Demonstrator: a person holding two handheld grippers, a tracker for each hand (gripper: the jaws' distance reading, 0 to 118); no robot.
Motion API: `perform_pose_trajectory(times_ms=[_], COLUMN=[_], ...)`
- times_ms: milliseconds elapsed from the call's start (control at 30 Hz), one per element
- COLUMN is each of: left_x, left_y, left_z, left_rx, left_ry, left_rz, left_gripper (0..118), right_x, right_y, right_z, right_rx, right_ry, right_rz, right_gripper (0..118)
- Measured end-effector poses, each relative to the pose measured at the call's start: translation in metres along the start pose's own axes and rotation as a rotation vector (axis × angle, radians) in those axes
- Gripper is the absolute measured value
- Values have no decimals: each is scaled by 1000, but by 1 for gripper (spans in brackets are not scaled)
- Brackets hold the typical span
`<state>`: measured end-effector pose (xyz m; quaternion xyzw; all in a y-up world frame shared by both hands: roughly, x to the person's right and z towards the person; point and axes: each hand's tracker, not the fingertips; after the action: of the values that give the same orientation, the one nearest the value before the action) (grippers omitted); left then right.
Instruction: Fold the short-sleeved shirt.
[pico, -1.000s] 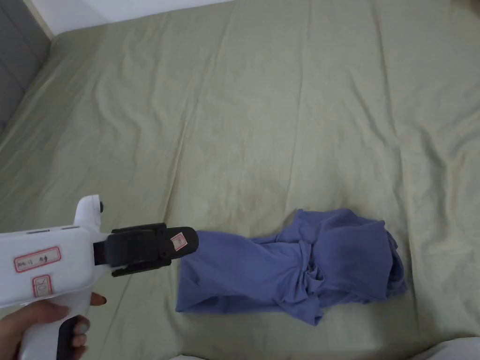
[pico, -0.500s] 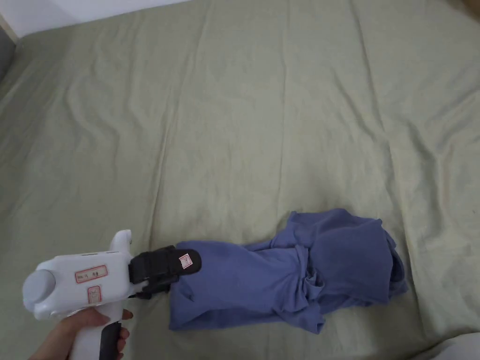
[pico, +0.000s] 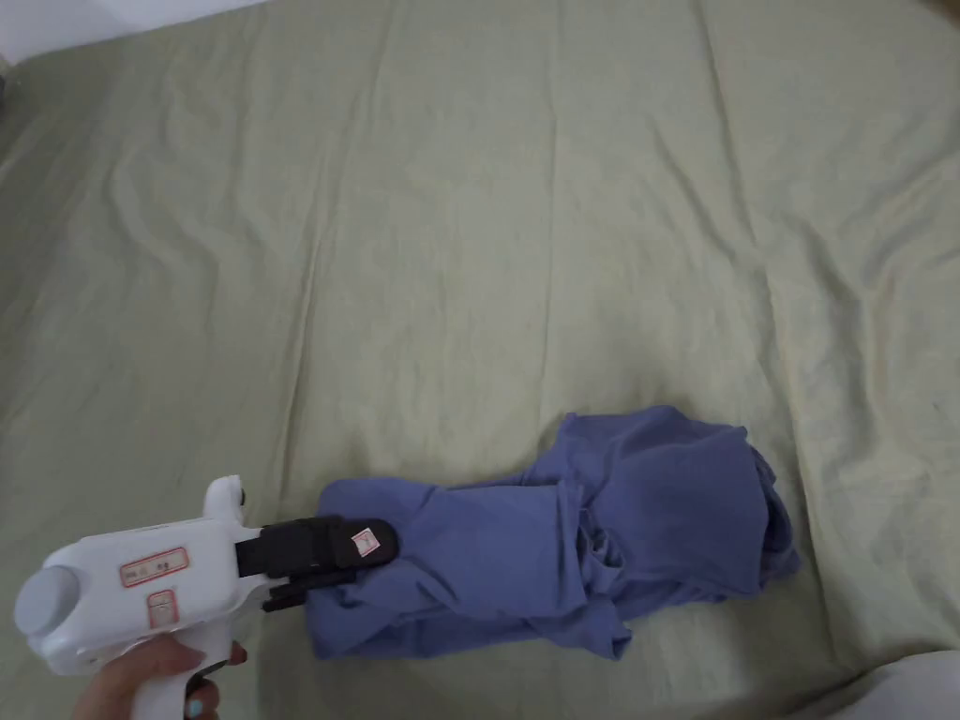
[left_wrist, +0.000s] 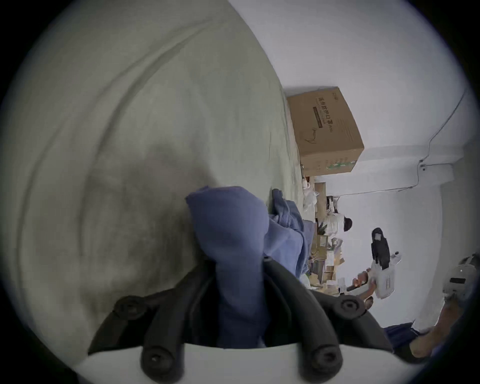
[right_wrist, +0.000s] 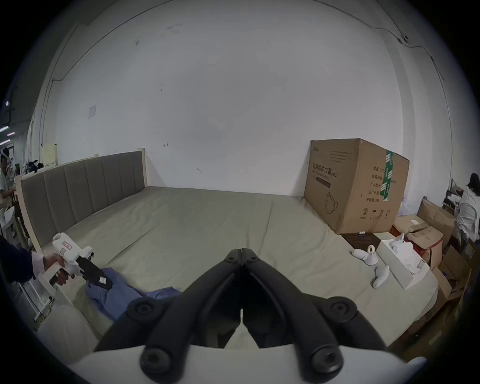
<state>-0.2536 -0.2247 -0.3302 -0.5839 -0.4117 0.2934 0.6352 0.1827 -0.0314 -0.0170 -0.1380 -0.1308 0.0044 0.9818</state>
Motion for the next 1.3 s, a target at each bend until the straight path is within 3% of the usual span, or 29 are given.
perform_pose_trajectory(times_ms=[200, 367, 500, 700, 900, 933, 967, 1067, 1100, 1133, 1167, 1233, 1300], left_x=[28, 58, 104, 162, 186, 187, 187, 183, 181, 177, 176, 172, 183], left_y=[11, 14, 16, 17, 11, 10, 11, 9, 6, 4, 2, -1, -11], left_z=[66, 121, 102, 15, -75, -85, -91, -106, -110, -110, -110, -97, -77], left_rx=[97, 197, 138, 7, -102, -112, -101, -125, -137, -124, -112, -97, -17], left_ry=[216, 530, 839, 869, 718, 711, 791, 748, 679, 677, 678, 541, 523], left_rz=[-37, -13, -180, -380, -451, -449, -474, -462, -428, -428, -429, -430, -436], left_gripper=[16, 16, 16, 16, 16, 16, 16, 16, 19, 36, 69, 94, 118], right_x=[9, 22, 30, 39, 50, 51, 53, 55, 55, 56, 56, 54, 52], right_y=[1, -4, -8, -10, -12, -12, -12, -13, -13, -13, -13, -12, -10], right_z=[7, 11, 13, 22, 31, 32, 33, 34, 34, 34, 34, 33, 34], right_rx=[28, 42, 51, 68, 72, 71, 70, 64, 62, 60, 58, 56, 55], right_ry=[5, 4, 0, -10, -37, -41, -45, -58, -61, -61, -61, -59, -53], right_rz=[-23, -59, -93, -119, -131, -132, -134, -136, -135, -134, -133, -130, -123], right_gripper=[0, 0, 0, 0, 0, 0, 0, 0, 0, 0, 0, 0, 0])
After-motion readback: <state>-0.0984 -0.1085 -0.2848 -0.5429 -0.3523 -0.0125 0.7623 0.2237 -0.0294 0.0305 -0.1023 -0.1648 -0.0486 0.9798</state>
